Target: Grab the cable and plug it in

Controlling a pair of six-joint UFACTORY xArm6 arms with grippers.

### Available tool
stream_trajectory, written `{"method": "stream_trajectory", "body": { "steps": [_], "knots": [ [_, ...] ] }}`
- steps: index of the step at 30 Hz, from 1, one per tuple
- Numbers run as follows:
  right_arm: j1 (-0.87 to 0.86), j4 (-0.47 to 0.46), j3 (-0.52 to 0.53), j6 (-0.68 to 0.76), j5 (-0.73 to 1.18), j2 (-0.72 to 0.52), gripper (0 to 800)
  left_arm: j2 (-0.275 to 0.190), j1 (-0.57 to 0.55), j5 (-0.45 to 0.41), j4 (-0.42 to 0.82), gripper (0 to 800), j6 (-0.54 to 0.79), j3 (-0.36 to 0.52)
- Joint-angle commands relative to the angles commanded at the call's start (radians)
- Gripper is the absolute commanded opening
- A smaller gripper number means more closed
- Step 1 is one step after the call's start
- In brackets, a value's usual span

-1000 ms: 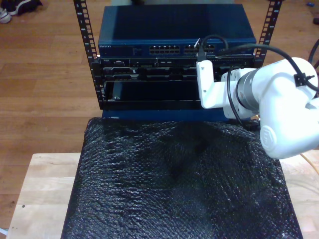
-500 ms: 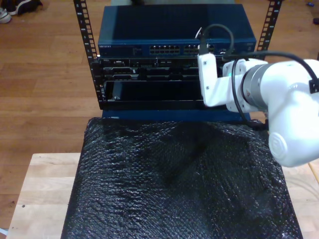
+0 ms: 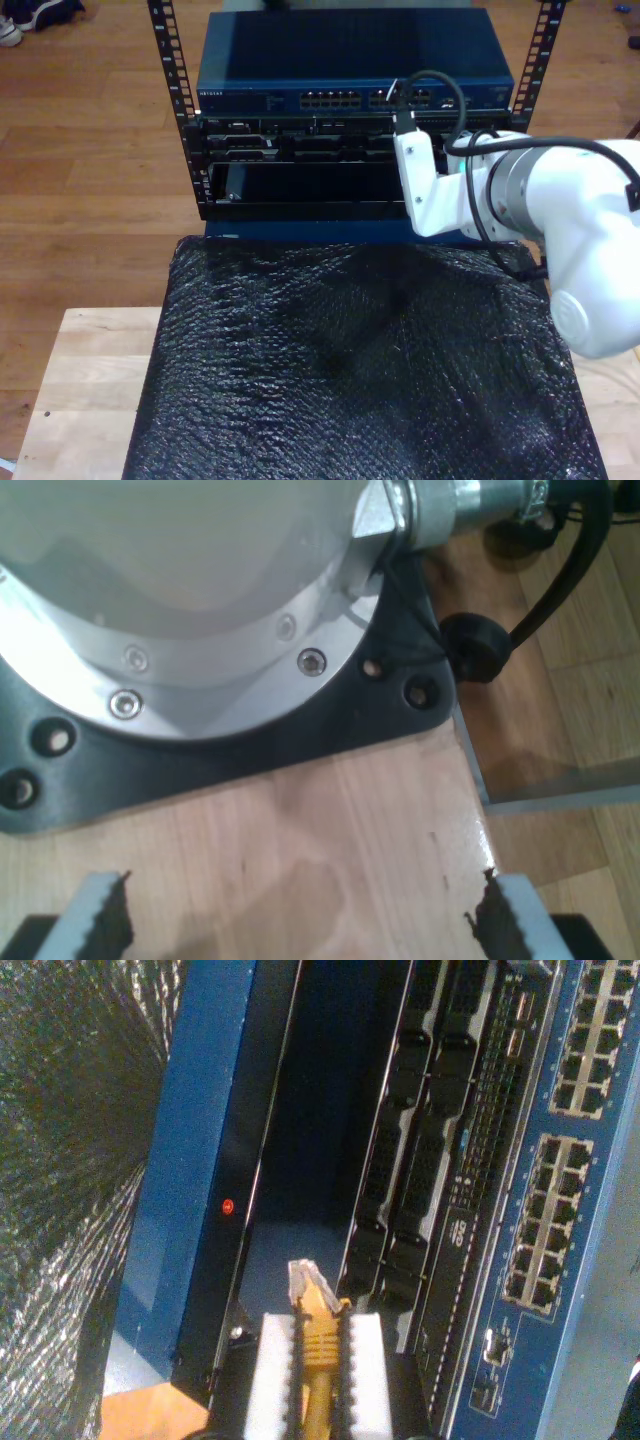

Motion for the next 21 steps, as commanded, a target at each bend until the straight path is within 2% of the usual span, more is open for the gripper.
{"method": "stream_trajectory", "body": {
  "steps": [3,9,17,21],
  "knots": [
    [-0.002,-0.021,0.048,-0.003,-0.077,-0.028,0,0.000,0.000,0.000,0.000,800,0.000,0.000],
    [-0.002,-0.021,0.060,-0.003,-0.118,-0.011,0,0.000,0.000,0.000,0.000,800,0.000,0.000],
    [-0.008,-0.021,0.025,0.000,-0.373,0.161,0,0.000,0.000,0.000,0.000,800,0.000,0.000],
    [-0.008,-0.020,0.003,0.005,-0.390,0.196,0,0.000,0.000,0.000,0.000,800,0.000,0.000]
  ]
}}
